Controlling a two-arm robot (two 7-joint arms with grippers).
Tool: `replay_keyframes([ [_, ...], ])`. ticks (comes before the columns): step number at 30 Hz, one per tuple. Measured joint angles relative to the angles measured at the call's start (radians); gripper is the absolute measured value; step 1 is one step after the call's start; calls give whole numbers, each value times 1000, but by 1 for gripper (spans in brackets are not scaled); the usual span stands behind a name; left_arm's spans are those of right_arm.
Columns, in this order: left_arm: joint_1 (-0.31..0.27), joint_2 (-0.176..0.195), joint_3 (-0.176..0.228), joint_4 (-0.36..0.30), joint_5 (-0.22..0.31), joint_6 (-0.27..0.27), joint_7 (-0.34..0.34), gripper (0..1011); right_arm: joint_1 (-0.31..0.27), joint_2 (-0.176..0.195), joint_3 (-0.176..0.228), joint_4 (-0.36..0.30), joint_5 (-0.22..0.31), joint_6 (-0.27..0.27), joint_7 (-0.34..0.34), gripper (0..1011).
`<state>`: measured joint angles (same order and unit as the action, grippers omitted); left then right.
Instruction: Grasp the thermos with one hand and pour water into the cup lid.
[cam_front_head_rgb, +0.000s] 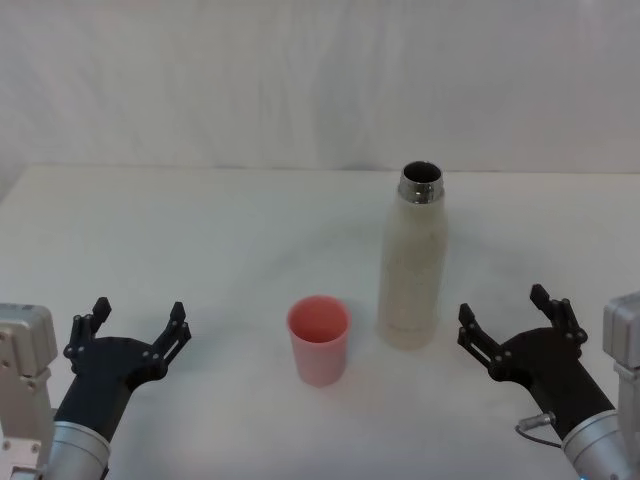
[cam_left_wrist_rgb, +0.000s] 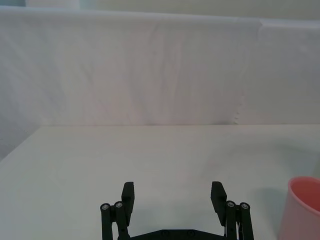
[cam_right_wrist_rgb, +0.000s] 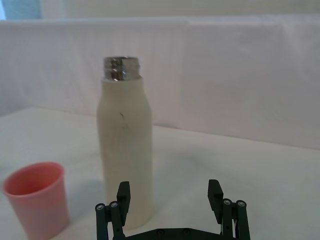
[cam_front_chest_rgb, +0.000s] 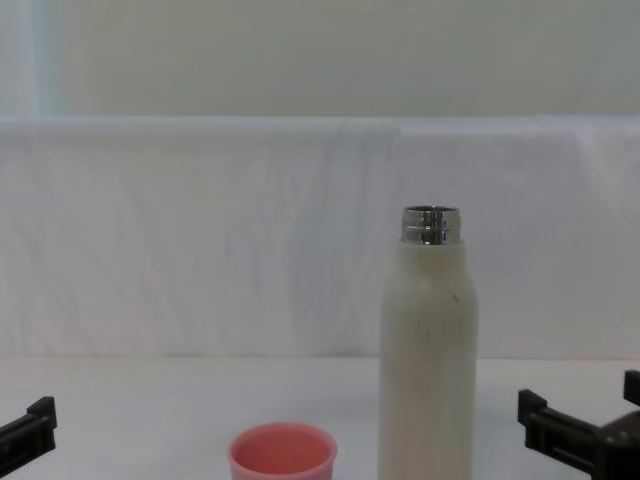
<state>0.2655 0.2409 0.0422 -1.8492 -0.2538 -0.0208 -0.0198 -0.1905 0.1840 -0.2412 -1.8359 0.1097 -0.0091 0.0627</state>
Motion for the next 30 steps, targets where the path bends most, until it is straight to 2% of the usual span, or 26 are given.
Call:
replay_keyframes([
  [7, 0, 0, 0, 0, 0, 0, 0, 1001, 17, 9, 3, -36, 2, 54, 58, 1000],
  [16, 0, 0, 0, 0, 0, 0, 0, 1001, 76, 19, -15, -31, -16, 139, 115, 1000],
  [30, 0, 0, 0, 0, 0, 0, 0, 1001, 155, 7, -31, 32, -7, 177, 145, 1000],
])
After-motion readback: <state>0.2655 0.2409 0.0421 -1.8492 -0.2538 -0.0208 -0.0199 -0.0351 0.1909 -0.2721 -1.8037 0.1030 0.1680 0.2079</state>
